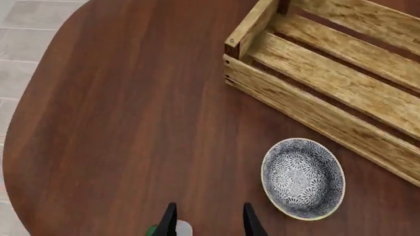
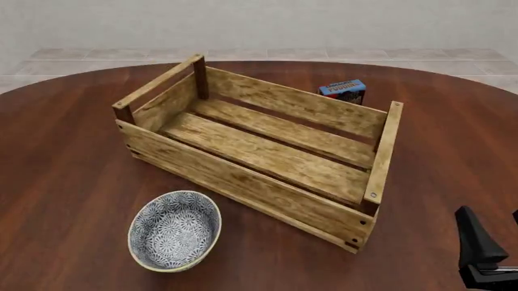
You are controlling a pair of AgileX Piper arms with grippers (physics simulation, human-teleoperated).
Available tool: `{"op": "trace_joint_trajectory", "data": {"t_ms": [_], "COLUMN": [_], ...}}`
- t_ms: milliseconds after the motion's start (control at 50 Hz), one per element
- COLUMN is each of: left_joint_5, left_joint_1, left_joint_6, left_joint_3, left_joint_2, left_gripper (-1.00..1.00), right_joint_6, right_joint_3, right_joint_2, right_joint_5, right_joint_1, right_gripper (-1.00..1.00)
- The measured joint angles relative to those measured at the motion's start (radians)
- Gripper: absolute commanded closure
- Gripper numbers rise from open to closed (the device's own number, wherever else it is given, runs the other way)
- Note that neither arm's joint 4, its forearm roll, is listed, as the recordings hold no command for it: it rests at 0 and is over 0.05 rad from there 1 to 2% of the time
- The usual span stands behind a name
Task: Pick up the salad dressing and put it in the tray.
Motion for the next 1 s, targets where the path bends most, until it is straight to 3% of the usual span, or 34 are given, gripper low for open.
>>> {"op": "trace_joint_trajectory", "data": {"t_ms": [320,620,1000], "left_joint_5": [0.061,0.084,0.027], "left_joint_1": [0.102,0.217,0.413], "left_joint_6": [0.012,0.013,0.117], "left_joint_3": [0.039,0.195,0.285], "left_joint_2": [0.079,0.016,0.021], "left_gripper": [-1.0,-1.0,-1.0], "right_joint_6": [0.0,0.0,0.0], "right_joint_3": [0.0,0.0,0.0], "right_joint_2": [0.0,0.0,0.0], "right_joint_5": [0.0,0.0,0.0], "right_joint_1": [0.0,0.0,0.0], "right_gripper": [-1.0,-1.0,-1.0]}}
